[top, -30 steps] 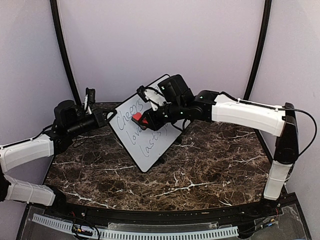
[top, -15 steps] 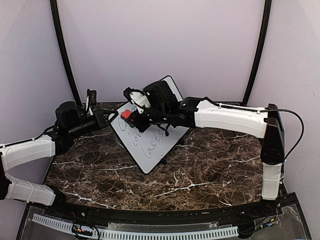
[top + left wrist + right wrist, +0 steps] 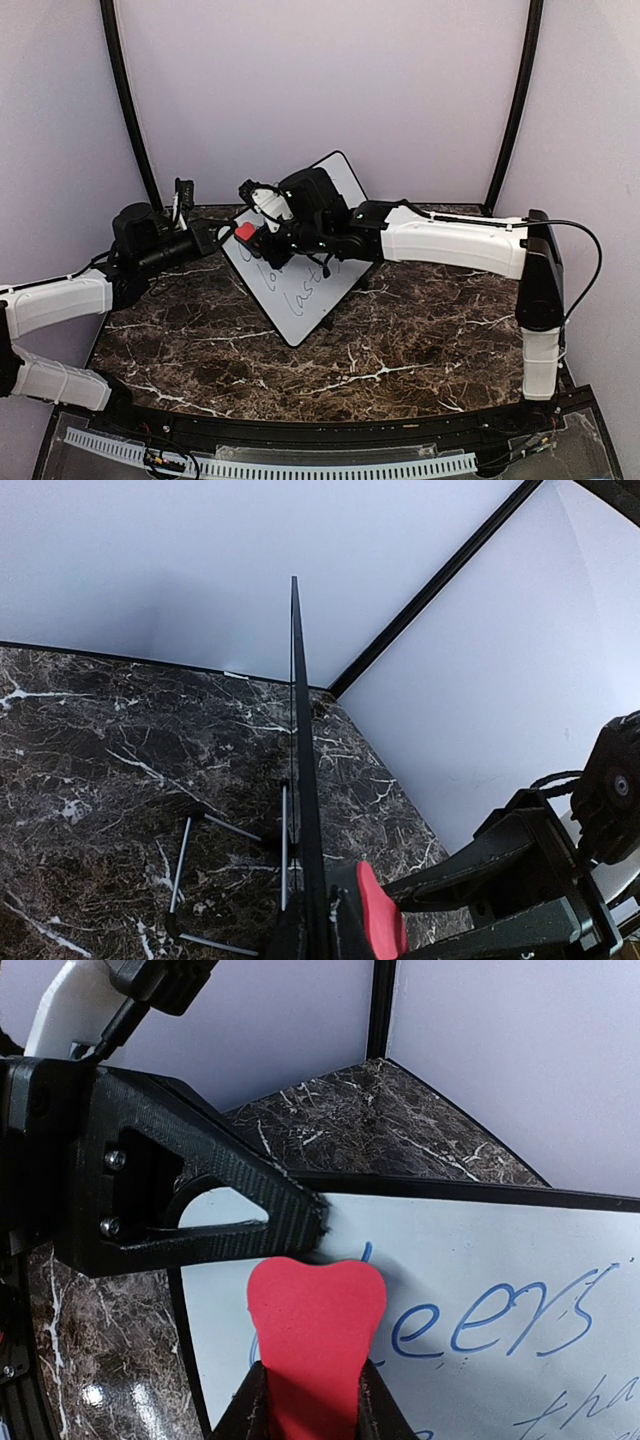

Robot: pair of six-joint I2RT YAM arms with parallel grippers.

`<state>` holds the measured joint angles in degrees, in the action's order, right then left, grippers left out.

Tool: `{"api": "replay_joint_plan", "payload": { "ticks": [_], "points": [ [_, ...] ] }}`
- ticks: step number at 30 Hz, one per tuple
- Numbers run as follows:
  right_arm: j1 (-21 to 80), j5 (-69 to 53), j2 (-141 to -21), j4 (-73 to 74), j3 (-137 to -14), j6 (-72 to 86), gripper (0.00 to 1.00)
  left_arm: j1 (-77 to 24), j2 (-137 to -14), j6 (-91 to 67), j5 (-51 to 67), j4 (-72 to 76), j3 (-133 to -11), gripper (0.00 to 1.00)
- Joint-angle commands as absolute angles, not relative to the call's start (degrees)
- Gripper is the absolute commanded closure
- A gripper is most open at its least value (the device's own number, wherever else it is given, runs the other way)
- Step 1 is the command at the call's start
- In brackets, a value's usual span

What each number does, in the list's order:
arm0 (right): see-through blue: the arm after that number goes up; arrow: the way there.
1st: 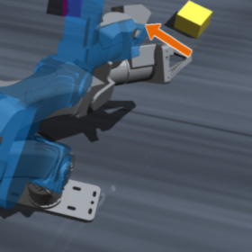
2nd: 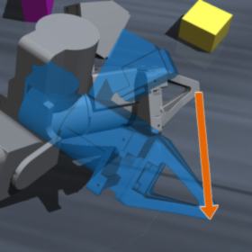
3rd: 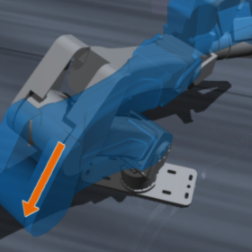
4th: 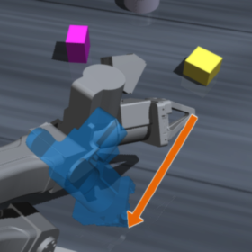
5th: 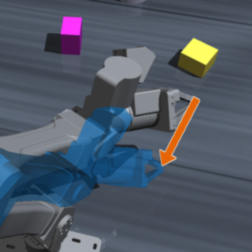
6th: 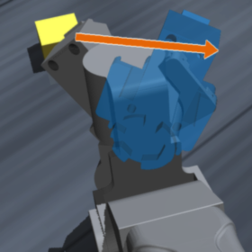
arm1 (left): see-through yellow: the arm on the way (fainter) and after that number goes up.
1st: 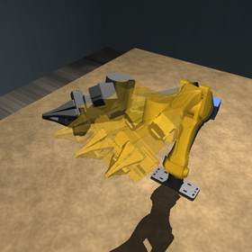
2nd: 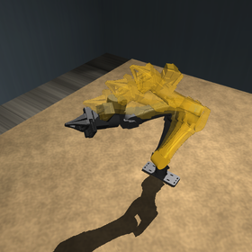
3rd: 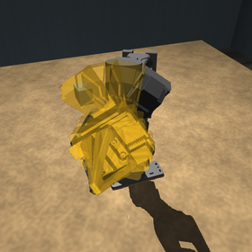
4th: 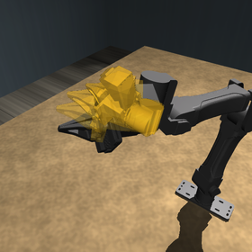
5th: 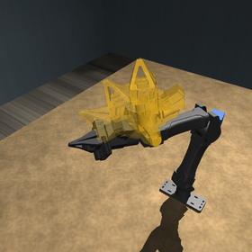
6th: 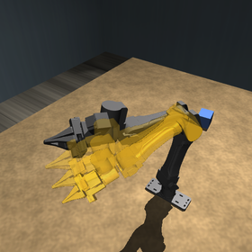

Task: Erase the whiteboard
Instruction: Erase the whiteboard at the center of the board.

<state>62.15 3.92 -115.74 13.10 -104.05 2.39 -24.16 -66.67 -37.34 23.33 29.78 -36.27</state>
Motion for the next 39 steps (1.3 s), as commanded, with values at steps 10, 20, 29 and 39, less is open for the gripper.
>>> {"api": "replay_joint_plan", "payload": {
  "ticks": [10, 20, 29, 39],
  "points": [
    [63.0, 3.3, -114.0, 10.5, -94.9, 3.8, 0.94, -25.5, -66.0, -37.7, 29.7, 33.8, -36.0, 1.00],
    [63.3, 2.0, -110.6, 8.3, -88.4, 5.8, 0.94, -25.5, -65.8, -37.8, 29.8, 33.9, -36.1, 1.00],
    [63.3, 2.2, -115.1, 9.9, -98.5, 4.9, 0.94, -25.5, -65.8, -37.9, 29.8, 33.8, -35.9, 1.00],
    [63.7, 2.5, -114.2, 10.6, -96.1, 5.6, 0.94, -25.5, -65.8, -37.7, 29.8, 33.7, -35.9, 1.00]
  ]
}}
